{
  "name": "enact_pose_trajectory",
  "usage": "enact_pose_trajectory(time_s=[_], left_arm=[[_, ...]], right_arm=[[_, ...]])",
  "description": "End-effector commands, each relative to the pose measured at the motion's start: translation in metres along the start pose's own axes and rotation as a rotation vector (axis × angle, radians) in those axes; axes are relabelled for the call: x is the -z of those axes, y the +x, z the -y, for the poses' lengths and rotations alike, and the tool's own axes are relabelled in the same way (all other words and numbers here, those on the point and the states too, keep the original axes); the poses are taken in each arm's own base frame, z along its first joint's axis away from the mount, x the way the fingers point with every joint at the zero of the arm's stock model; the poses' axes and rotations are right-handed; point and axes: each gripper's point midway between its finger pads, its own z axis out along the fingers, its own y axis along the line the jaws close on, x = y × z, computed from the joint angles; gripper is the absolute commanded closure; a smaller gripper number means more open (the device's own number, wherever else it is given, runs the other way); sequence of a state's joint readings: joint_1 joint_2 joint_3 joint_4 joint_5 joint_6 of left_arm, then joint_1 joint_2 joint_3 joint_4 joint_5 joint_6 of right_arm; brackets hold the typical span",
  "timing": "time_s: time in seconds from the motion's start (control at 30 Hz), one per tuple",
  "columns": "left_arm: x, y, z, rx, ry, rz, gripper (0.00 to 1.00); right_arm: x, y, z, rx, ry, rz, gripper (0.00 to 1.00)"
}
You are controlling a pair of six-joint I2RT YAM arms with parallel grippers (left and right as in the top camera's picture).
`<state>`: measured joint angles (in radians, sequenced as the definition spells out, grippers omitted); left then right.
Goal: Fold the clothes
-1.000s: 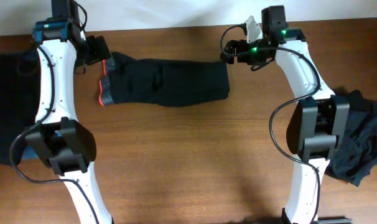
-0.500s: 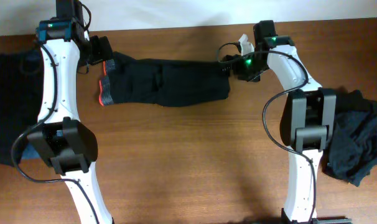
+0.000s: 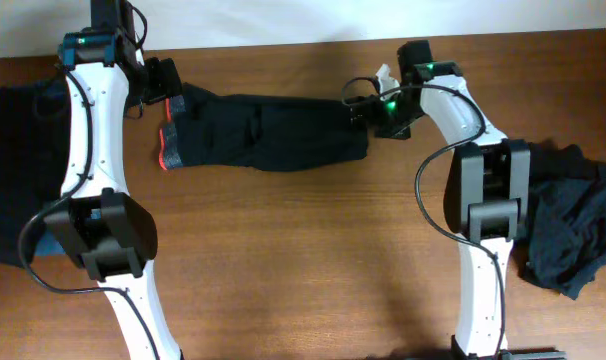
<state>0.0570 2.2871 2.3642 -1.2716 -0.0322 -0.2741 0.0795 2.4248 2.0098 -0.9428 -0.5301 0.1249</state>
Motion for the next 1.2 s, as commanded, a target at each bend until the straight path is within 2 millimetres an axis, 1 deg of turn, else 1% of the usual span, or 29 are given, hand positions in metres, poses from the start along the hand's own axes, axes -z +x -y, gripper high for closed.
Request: enact_pose_trajectory(time_s=[0.0, 0.03, 0.1, 0.2, 0.23, 0.3, 0.4, 0.53, 0.63, 0.67, 0.7, 0.8, 0.87, 0.97, 1.03, 1.07, 1.1, 1.13, 1.17], left_arm=[[0.013, -0.004, 0.005, 0.006, 0.022, 0.028, 0.01], [0.013, -0.004, 0.005, 0.006, 0.022, 0.028, 0.01], [0.013, -0.004, 0.005, 0.006, 0.022, 0.028, 0.01], [0.013, -0.004, 0.005, 0.006, 0.022, 0.028, 0.01], [0.013, -0.004, 0.005, 0.006, 0.022, 0.028, 0.01], [0.013, -0.004, 0.005, 0.006, 0.022, 0.028, 0.01], [0.013, -0.004, 0.005, 0.006, 0.021, 0.028, 0.01], [0.013, -0.004, 0.005, 0.006, 0.021, 0.028, 0.01], [0.013, -0.004, 0.005, 0.006, 0.021, 0.027, 0.01], [0.013, -0.004, 0.005, 0.006, 0.021, 0.027, 0.01], [0.013, -0.003, 0.005, 0.006, 0.021, 0.024, 0.01], [0.013, -0.002, 0.006, 0.006, 0.024, 0.02, 0.01], [0.013, -0.002, 0.006, 0.006, 0.027, 0.019, 0.01], [0.014, -0.001, 0.009, 0.001, 0.029, 0.018, 0.01], [0.014, 0.001, 0.015, -0.01, 0.033, 0.018, 0.01], [0.014, 0.001, 0.018, -0.016, 0.035, 0.017, 0.01], [0.014, 0.003, 0.022, -0.023, 0.039, 0.017, 0.01], [0.014, 0.004, 0.025, -0.029, 0.041, 0.016, 0.01], [0.014, 0.005, 0.028, -0.034, 0.042, 0.014, 0.01]], right_arm=[[-0.017, 0.011, -0.014, 0.003, -0.018, -0.044, 0.04], [-0.018, 0.011, -0.015, 0.007, -0.019, -0.043, 0.04], [-0.02, 0.011, -0.018, 0.014, -0.02, -0.044, 0.07], [-0.021, 0.012, -0.02, 0.019, -0.021, -0.044, 0.25], [-0.021, 0.011, -0.02, 0.019, -0.021, -0.043, 0.35], [-0.02, 0.01, -0.019, 0.019, -0.02, -0.039, 0.48], [-0.018, 0.009, -0.016, 0.014, -0.02, -0.034, 0.58], [-0.013, 0.008, -0.007, -0.008, -0.016, -0.033, 0.72], [-0.007, 0.008, 0.005, -0.039, -0.011, -0.033, 0.78], [-0.004, 0.008, 0.01, -0.051, -0.009, -0.034, 0.82], [-0.001, 0.008, 0.015, -0.064, -0.006, -0.037, 0.83], [0.011, 0.012, 0.036, -0.097, 0.002, -0.046, 0.86], [0.021, 0.015, 0.054, -0.133, 0.006, -0.05, 0.86], [0.03, 0.018, 0.069, -0.141, 0.01, -0.055, 0.86], [0.035, 0.02, 0.076, -0.131, 0.01, -0.057, 0.86], [0.035, 0.02, 0.076, -0.124, 0.01, -0.058, 0.83], [0.035, 0.02, 0.076, -0.119, 0.01, -0.059, 0.7], [0.035, 0.02, 0.076, -0.116, 0.01, -0.059, 0.35], [0.035, 0.02, 0.076, -0.116, 0.01, -0.058, 0.04]])
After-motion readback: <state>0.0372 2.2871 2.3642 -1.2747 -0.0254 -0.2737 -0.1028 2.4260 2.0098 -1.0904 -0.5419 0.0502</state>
